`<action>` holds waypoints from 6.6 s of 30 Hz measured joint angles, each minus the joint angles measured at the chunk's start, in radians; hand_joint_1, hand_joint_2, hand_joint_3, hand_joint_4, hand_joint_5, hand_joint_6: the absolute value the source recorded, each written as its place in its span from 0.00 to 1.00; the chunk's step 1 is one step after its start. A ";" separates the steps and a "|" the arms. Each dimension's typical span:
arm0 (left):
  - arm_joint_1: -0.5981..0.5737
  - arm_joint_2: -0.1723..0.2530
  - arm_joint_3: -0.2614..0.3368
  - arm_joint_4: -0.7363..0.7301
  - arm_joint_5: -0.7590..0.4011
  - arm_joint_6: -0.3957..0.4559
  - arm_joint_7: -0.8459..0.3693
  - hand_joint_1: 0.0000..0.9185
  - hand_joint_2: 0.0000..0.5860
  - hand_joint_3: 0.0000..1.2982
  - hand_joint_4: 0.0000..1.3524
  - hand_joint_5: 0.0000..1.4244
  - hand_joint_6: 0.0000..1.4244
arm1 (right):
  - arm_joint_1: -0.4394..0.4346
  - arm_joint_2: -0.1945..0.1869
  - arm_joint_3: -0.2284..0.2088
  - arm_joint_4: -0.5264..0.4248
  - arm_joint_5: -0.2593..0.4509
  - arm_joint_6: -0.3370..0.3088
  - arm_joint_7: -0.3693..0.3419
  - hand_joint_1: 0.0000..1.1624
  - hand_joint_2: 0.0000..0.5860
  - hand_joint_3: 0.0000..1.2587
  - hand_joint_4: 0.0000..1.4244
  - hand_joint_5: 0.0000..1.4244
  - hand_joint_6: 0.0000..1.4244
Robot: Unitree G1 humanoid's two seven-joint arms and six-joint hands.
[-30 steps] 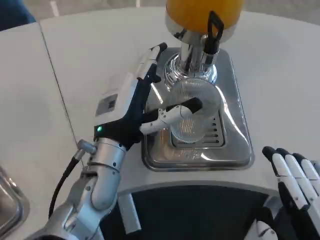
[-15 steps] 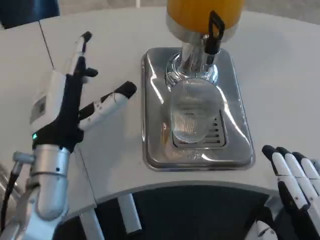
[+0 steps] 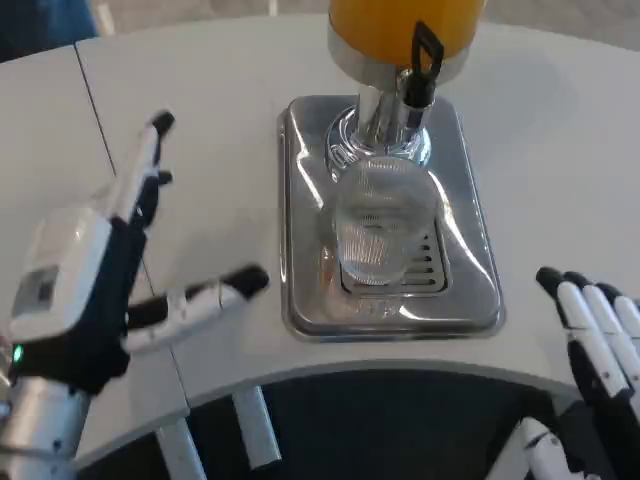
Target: Grasp the cup under the faucet to collect the drink, then remove the cup.
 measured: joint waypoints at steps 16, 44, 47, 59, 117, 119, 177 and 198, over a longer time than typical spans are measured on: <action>0.360 0.045 0.058 -0.255 0.244 -0.118 0.016 0.07 0.12 0.00 0.00 0.12 0.11 | -0.090 0.060 0.009 -0.032 0.047 0.091 0.063 0.03 1.00 0.00 0.00 0.00 0.00; 0.462 0.058 0.032 -0.329 0.353 -0.197 -0.008 0.00 0.20 0.00 0.00 0.02 0.03 | -0.538 0.058 0.010 0.071 0.194 0.288 0.170 0.04 0.93 0.00 0.00 0.00 0.00; 0.461 0.056 0.031 -0.329 0.352 -0.197 -0.015 0.00 0.20 0.00 0.00 0.02 0.03 | -0.577 0.043 0.008 0.103 0.227 0.289 0.170 0.03 0.91 0.00 0.00 0.00 0.00; 0.458 0.048 0.024 -0.329 0.349 -0.195 -0.025 0.00 0.20 0.00 0.00 0.03 0.03 | -0.725 0.019 0.020 0.130 0.282 0.349 0.184 0.00 0.91 0.00 0.00 0.00 0.00; 0.425 0.043 0.026 -0.315 0.322 -0.160 -0.051 0.00 0.20 0.00 0.00 0.05 0.03 | -1.114 -0.032 0.125 0.407 0.571 0.540 0.179 0.00 0.94 0.00 0.00 0.00 0.00; 0.425 0.043 0.026 -0.313 0.321 -0.160 -0.051 0.00 0.20 0.00 0.00 0.05 0.03 | -1.114 -0.036 0.131 0.409 0.570 0.540 0.175 0.00 0.94 0.00 0.00 0.00 0.00; 0.252 -0.033 -0.068 -0.190 0.418 -0.027 -0.031 0.00 0.16 0.00 0.00 0.03 0.03 | -1.288 -0.253 0.291 0.432 0.373 0.580 0.395 0.00 0.98 0.00 0.00 0.00 0.00; 0.078 -0.029 -0.105 -0.040 0.416 0.031 -0.011 0.01 0.17 0.00 0.00 0.04 0.04 | -1.248 -0.253 0.253 0.365 0.374 0.597 0.420 0.00 0.98 0.00 0.00 0.00 0.00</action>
